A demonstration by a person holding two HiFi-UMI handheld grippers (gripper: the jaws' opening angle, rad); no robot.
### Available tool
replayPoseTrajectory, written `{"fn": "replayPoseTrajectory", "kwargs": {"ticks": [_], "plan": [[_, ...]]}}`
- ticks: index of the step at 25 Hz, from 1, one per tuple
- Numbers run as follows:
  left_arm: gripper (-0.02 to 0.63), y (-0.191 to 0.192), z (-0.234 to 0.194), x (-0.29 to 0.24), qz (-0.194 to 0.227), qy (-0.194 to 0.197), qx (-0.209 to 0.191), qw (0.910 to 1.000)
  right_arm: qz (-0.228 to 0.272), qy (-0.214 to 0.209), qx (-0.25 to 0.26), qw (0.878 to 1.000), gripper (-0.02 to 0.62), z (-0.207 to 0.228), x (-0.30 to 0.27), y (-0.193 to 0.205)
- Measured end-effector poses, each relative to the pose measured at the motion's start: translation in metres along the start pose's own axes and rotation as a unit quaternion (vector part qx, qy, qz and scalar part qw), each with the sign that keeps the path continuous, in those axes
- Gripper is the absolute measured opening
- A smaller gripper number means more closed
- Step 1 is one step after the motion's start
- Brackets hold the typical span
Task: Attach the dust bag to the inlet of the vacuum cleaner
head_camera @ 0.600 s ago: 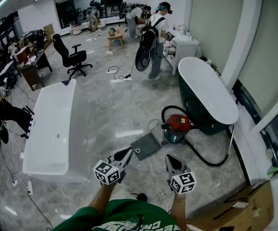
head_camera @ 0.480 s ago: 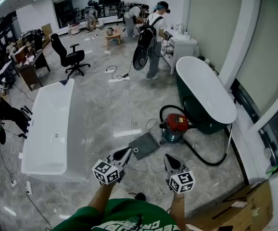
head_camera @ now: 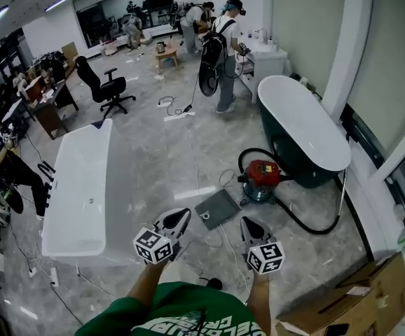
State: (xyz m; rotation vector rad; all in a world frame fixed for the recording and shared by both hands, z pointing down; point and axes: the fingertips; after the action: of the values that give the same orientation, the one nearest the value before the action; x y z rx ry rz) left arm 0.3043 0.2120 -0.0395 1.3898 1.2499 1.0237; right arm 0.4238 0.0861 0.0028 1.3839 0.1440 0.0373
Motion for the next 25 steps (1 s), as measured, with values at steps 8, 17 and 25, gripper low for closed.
{"fn": "replayPoseTrajectory", "kwargs": {"ticks": [8, 17, 25], "plan": [[0.003, 0.002, 0.004, 0.003, -0.003, -0.001, -0.004, 1.0000, 0.001, -0.003, 0.002, 1.000, 0.009, -0.001, -0.001, -0.002], [0.004, 0.012, -0.011, -0.001, 0.015, 0.003, 0.021, 0.9997, -0.020, -0.002, 0.020, 1.000, 0.010, -0.003, -0.012, 0.008], [0.003, 0.024, -0.058, -0.003, 0.024, 0.008, 0.063, 0.9977, -0.060, 0.005, 0.042, 0.997, 0.009, -0.018, -0.052, 0.019]]}}
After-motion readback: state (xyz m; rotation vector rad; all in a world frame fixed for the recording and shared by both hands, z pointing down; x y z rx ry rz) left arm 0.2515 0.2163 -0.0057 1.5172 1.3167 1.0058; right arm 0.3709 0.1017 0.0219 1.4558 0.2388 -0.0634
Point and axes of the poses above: the fingertips, and each gripper's own axes: x backward along the fingers, z to its right, y out of its underside, and after that the axes turned 4 degrees about z, right-handed
